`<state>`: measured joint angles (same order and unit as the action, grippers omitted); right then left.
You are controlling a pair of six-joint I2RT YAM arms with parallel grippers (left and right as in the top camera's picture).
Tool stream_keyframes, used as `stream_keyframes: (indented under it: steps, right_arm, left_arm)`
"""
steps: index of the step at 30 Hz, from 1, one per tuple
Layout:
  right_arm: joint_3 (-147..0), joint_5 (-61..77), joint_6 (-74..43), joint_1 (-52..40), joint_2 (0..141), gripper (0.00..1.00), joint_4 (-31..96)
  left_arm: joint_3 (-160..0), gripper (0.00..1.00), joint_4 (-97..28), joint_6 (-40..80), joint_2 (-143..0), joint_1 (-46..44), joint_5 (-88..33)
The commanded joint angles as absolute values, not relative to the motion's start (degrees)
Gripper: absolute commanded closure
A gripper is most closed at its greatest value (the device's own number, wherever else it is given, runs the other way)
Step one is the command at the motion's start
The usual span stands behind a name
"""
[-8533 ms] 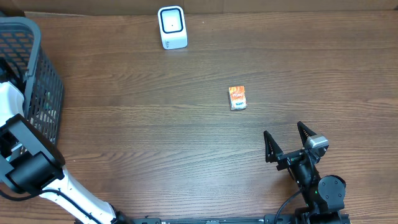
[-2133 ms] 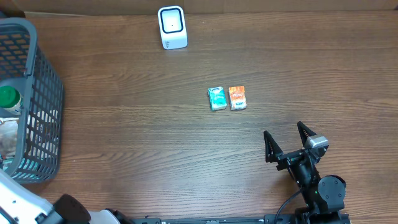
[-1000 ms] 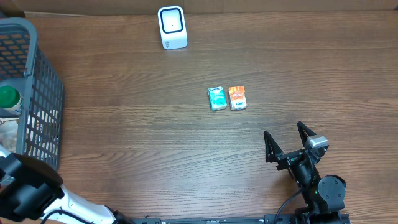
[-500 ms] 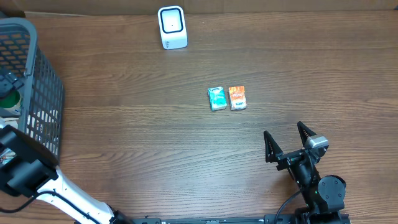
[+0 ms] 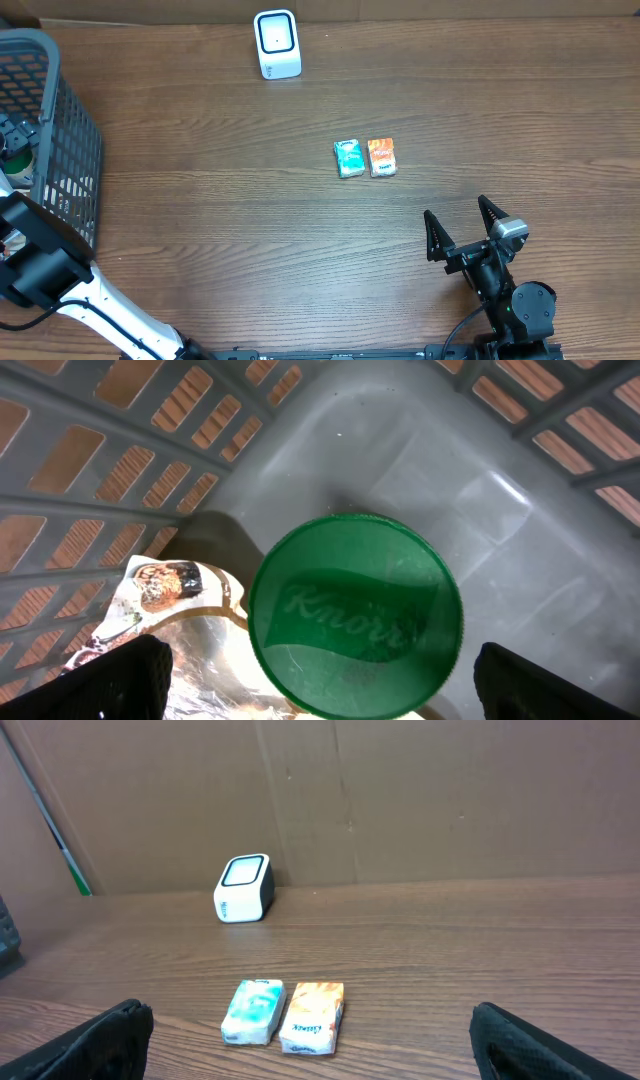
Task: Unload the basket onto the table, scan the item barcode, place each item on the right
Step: 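Move the left gripper back over the basket toward the green jar, then grasp the green-lidded jar in the basket with the left gripper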
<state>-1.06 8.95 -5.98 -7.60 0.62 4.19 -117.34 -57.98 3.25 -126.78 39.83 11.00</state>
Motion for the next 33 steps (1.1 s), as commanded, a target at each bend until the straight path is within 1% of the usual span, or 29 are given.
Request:
stream_keyframes:
  steps: [1, 13, 18, 24, 27, 29, 31, 32, 33]
  right_arm:
    - [-0.4, 8.6, -6.0, -7.9, 0.2, 0.0, 4.0]
    - [-0.4, 8.6, -6.0, -7.9, 0.2, 0.0, 4.0]
    - [-0.4, 8.6, -6.0, -7.9, 0.2, 0.0, 4.0]
    - [-0.4, 8.6, -6.0, -7.9, 0.2, 0.0, 4.0]
    - [-0.4, 8.6, -6.0, -7.9, 0.2, 0.0, 4.0]
    - [-0.4, 8.6, -6.0, -7.9, 0.2, 0.0, 4.0]
    - [-0.4, 8.6, -6.0, -7.9, 0.2, 0.0, 4.0]
    - [-0.4, 8.6, -6.0, -7.9, 0.2, 0.0, 4.0]
    - [-0.4, 8.6, -6.0, -7.9, 0.2, 0.0, 4.0]
  left_arm:
    - [-116.6, 0.01, -57.8, 4.2, -129.0, 39.8, 12.4]
    - [-116.6, 0.0, -56.0, 4.3, -132.5, 39.8, 10.4]
    - [-116.5, 0.02, -54.7, 4.3, -132.8, 39.8, 9.3]
    - [-116.4, 0.02, -52.6, 4.3, -133.5, 39.8, 8.9]
    - [-116.4, 0.07, -51.5, 4.3, -133.7, 39.7, 8.9]
    - [-116.4, 0.12, -50.7, 4.4, -133.7, 39.7, 8.9]
    - [-116.4, 0.15, -50.2, 4.8, -133.7, 39.7, 8.9]
    - [-116.4, 0.18, -50.2, 5.0, -133.7, 39.7, 8.8]
    - [-116.4, 0.24, -50.2, 4.9, -133.7, 39.7, 8.4]
